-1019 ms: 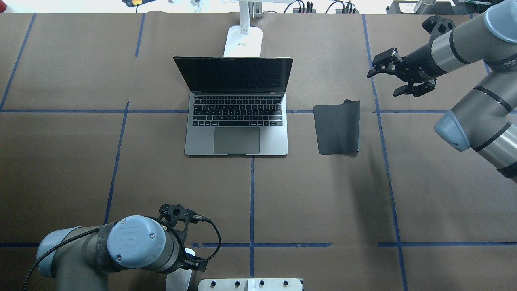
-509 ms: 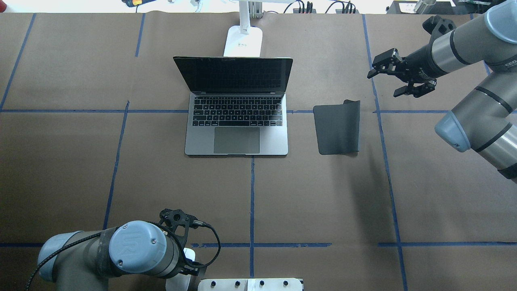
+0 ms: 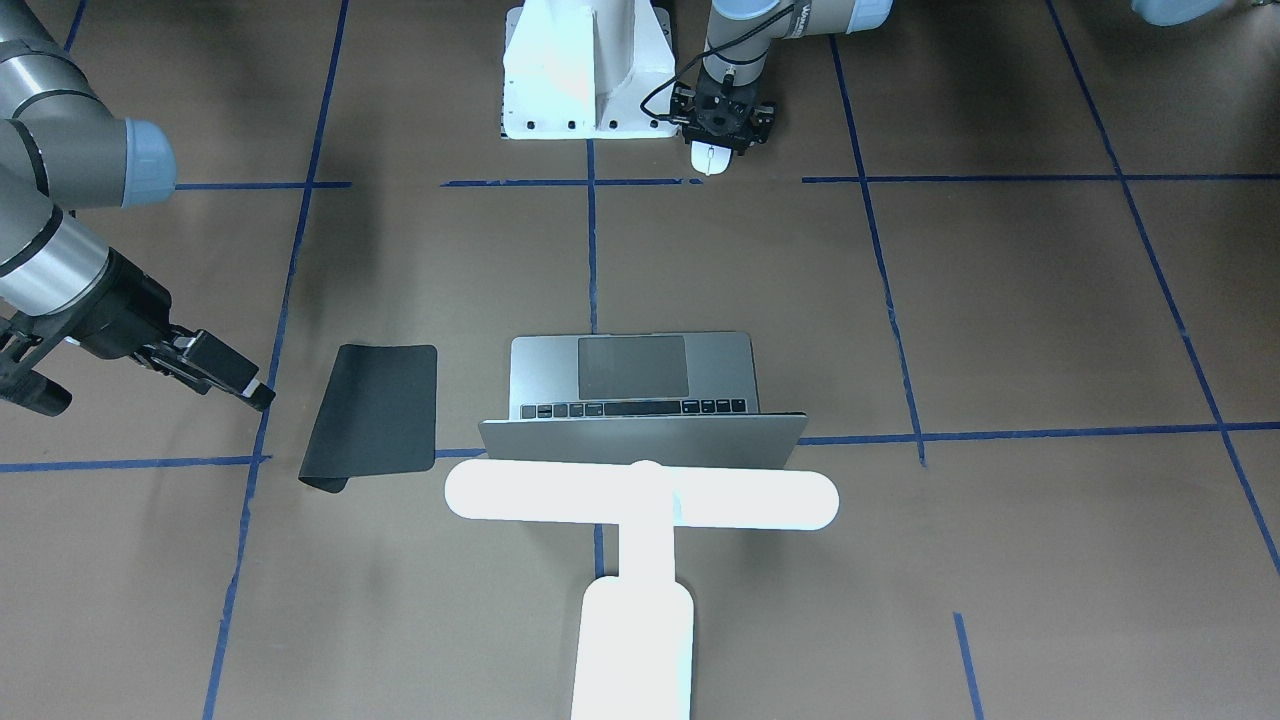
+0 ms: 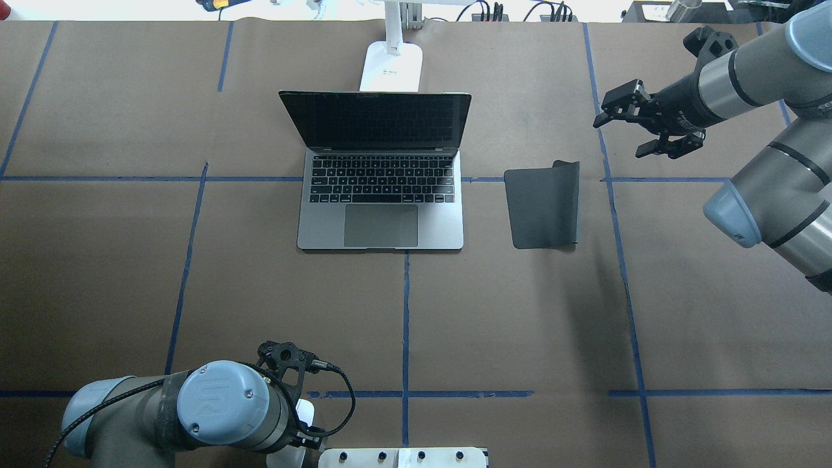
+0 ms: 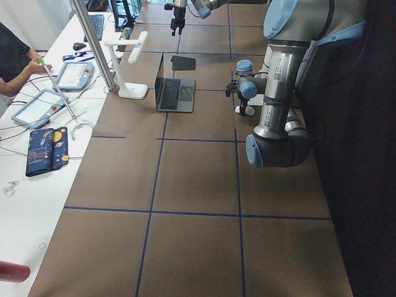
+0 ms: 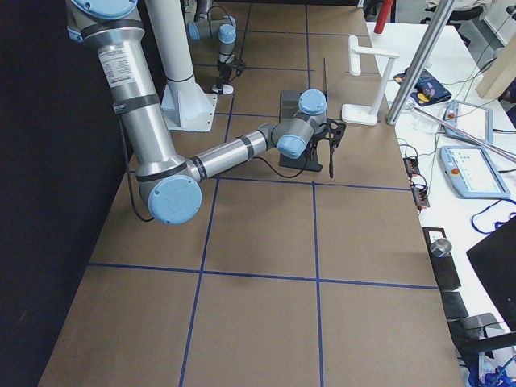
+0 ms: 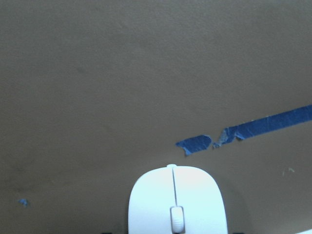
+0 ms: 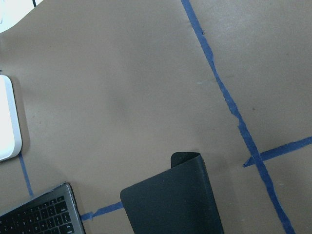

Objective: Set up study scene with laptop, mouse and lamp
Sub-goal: 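Release the mouse pad with the right gripper while the left grasps the white mouse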

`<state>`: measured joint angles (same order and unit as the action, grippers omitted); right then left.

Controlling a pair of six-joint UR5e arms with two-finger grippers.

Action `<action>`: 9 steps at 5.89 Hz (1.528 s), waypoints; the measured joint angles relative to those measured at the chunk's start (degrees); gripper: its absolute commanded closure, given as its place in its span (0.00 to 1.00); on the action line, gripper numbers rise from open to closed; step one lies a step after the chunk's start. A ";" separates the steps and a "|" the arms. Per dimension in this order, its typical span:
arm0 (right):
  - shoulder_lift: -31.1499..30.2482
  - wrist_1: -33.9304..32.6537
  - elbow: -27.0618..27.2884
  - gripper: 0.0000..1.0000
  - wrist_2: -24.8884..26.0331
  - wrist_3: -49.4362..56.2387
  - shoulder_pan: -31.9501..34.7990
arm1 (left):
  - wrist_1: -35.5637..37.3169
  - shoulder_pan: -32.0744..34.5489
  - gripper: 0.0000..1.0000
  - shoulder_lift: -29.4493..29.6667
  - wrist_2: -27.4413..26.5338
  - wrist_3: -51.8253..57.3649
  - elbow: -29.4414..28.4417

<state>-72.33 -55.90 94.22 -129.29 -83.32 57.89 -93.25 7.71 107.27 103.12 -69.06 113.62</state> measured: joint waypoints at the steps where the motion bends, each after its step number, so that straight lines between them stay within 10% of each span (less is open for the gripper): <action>1: -0.05 0.00 0.16 0.00 -0.03 0.00 0.09 | 0.00 -0.03 0.86 0.02 0.04 0.04 0.05; 9: -4.89 0.00 4.45 0.00 -0.15 0.10 1.65 | 4.31 7.62 1.00 11.58 0.00 0.71 -0.14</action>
<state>-77.22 -55.90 98.67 -129.44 -83.22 59.54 -88.94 15.33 118.85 103.12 -68.35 113.48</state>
